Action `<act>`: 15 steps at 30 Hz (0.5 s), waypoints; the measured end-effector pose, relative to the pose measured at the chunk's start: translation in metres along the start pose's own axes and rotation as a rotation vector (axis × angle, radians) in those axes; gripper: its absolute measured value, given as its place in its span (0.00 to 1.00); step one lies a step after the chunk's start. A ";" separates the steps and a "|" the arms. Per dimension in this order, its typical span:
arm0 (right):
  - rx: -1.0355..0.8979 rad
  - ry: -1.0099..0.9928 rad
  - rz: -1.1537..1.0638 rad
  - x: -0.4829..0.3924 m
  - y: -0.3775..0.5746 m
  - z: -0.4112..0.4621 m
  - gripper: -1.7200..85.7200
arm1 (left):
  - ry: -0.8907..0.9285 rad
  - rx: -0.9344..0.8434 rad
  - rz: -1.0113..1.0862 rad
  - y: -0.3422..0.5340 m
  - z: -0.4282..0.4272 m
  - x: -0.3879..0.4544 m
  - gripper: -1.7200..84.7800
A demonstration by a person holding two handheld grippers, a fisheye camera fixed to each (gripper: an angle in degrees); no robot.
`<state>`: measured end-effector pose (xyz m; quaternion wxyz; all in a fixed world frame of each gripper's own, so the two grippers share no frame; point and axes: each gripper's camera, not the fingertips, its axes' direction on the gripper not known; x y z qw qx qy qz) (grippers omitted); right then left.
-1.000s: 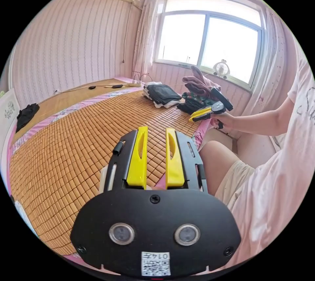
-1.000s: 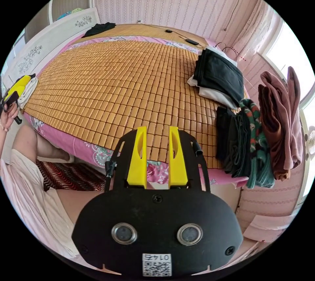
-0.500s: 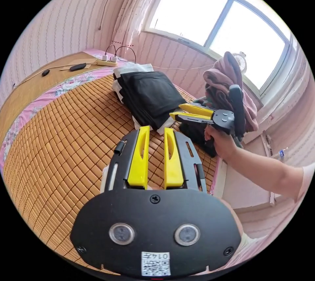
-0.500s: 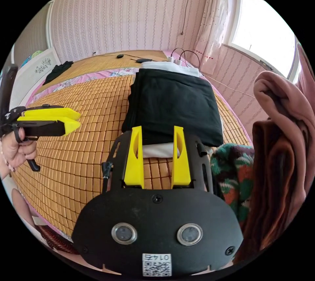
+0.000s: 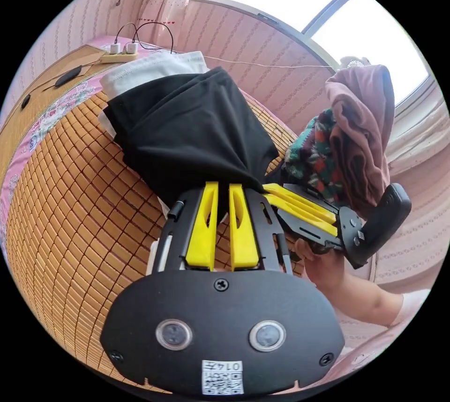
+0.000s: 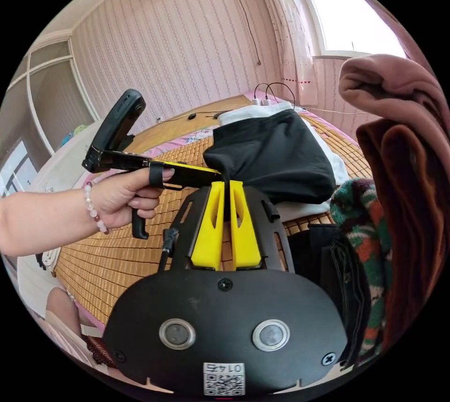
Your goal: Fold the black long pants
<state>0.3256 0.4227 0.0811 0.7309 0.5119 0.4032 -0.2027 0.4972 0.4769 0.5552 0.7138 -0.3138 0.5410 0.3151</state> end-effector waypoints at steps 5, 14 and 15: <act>0.110 -0.288 -0.064 -0.100 0.011 -0.062 0.03 | 0.162 0.269 -0.013 0.101 -0.120 -0.003 0.02; 0.190 -0.813 -0.376 -0.374 -0.009 -0.116 0.03 | -0.116 0.774 -0.195 0.366 -0.406 -0.005 0.01; 0.203 -0.838 -0.371 -0.386 -0.011 -0.120 0.03 | -0.145 0.795 -0.193 0.377 -0.424 -0.001 0.01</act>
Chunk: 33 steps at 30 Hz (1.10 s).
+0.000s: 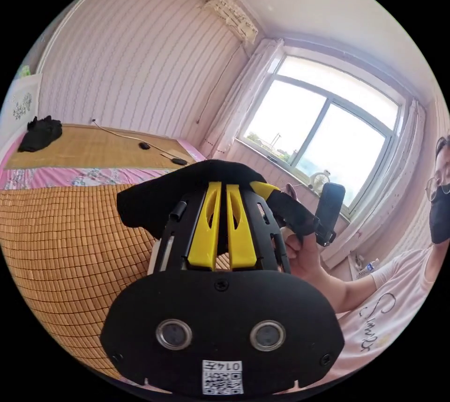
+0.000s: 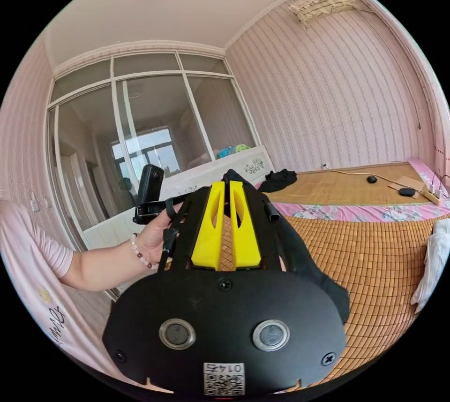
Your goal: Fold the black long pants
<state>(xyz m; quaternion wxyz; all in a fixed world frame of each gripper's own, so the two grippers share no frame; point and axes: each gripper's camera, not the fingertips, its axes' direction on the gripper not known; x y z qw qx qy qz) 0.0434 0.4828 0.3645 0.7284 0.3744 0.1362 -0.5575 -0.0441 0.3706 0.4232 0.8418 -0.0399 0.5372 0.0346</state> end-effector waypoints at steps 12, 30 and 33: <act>-0.350 0.189 0.197 -0.009 0.108 0.065 0.04 | -0.129 -0.153 -0.094 0.095 -0.108 -0.033 0.03; -1.102 0.254 -0.086 -0.019 0.198 0.302 0.17 | -0.645 -0.375 -0.599 0.290 -0.293 -0.169 0.11; -1.227 0.177 -0.204 -0.036 0.211 0.361 0.19 | -0.767 -0.413 -0.657 0.301 -0.322 -0.189 0.13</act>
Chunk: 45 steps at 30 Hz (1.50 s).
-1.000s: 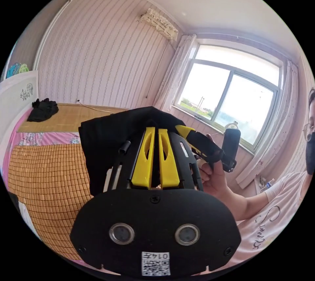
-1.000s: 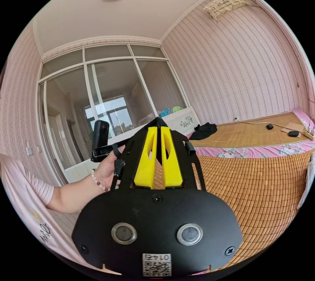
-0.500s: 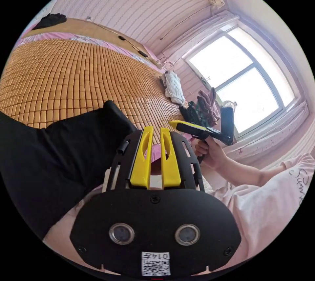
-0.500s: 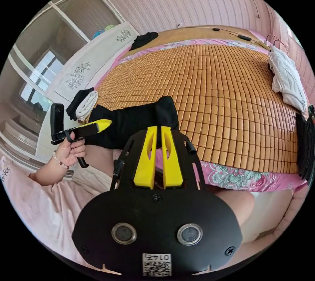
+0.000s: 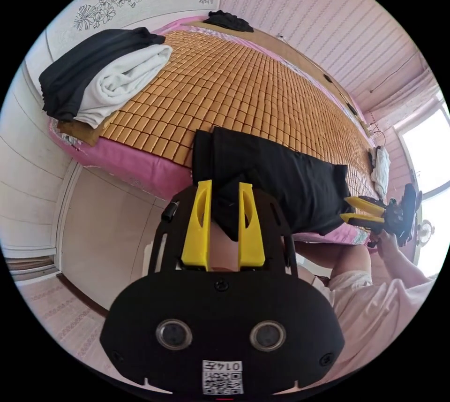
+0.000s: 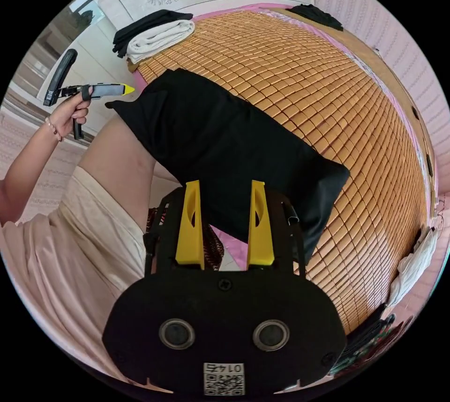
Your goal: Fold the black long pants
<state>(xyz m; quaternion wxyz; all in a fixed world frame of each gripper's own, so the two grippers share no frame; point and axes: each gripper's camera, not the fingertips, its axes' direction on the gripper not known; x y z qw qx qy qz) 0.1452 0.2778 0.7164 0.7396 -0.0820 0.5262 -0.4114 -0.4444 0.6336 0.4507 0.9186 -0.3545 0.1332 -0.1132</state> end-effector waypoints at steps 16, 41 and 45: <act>0.037 -0.216 -0.156 -0.025 -0.115 0.008 0.20 | 0.147 -0.056 -0.029 0.022 -0.028 -0.060 0.01; 0.347 -0.181 0.527 0.162 0.099 -0.142 0.05 | 0.072 -0.035 0.033 0.005 -0.054 -0.148 0.14; 0.455 -0.012 0.648 0.182 0.170 -0.206 0.05 | 0.035 -0.181 0.061 -0.021 -0.025 -0.147 0.13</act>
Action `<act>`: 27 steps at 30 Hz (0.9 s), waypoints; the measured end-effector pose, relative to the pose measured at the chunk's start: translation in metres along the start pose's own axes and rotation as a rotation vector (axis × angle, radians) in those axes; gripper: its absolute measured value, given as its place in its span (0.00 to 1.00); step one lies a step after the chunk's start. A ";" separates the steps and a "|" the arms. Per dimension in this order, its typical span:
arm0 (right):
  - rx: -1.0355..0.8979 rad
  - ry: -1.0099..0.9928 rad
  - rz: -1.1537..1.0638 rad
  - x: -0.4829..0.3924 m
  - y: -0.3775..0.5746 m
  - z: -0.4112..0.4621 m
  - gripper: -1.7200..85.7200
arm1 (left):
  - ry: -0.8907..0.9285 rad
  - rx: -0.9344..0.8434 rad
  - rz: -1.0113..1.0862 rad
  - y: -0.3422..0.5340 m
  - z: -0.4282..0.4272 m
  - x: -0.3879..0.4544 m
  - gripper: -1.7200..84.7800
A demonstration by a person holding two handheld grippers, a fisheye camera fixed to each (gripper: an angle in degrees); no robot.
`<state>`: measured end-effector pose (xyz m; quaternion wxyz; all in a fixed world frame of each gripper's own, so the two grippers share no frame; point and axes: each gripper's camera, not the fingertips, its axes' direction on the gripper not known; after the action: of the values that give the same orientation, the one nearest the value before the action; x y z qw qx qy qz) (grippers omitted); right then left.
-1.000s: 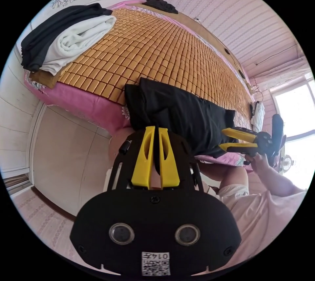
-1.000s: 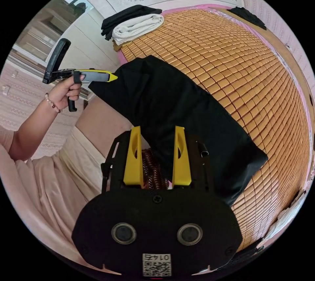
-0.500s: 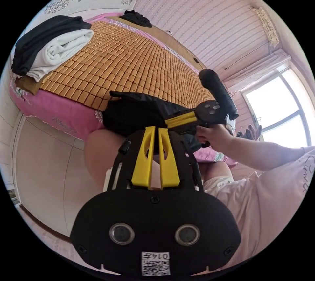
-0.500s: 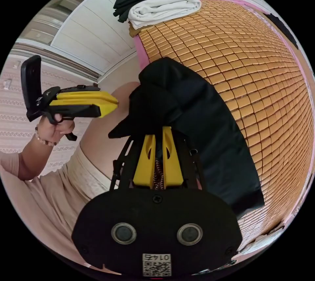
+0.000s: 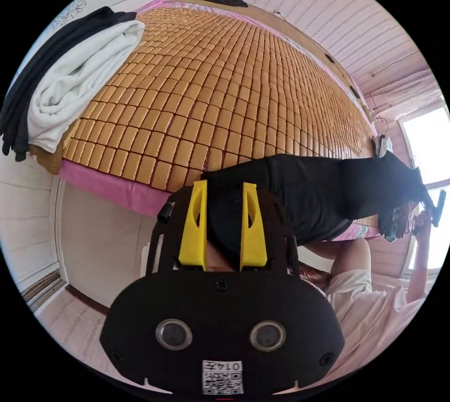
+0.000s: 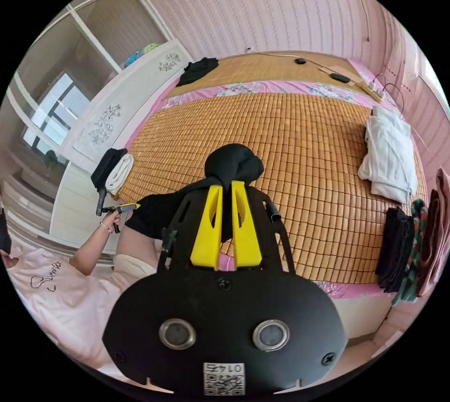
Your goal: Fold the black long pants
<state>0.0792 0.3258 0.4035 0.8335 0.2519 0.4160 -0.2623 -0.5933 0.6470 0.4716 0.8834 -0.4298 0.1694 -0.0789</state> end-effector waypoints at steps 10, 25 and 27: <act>0.456 0.017 0.152 0.084 0.023 -0.153 0.04 | 0.103 0.317 0.187 -0.028 -0.106 0.030 0.01; 0.149 0.262 0.691 0.254 0.260 -0.093 0.02 | 0.133 0.310 -0.243 0.074 -0.103 -0.137 0.03; 0.141 0.230 0.672 0.257 0.262 -0.088 0.02 | 0.224 0.307 -0.265 0.081 -0.092 -0.142 0.04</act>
<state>0.3323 0.5165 0.1976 0.8014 0.4593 0.3821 0.0281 -0.7593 0.6700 0.3879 0.8958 -0.2977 0.1945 -0.2665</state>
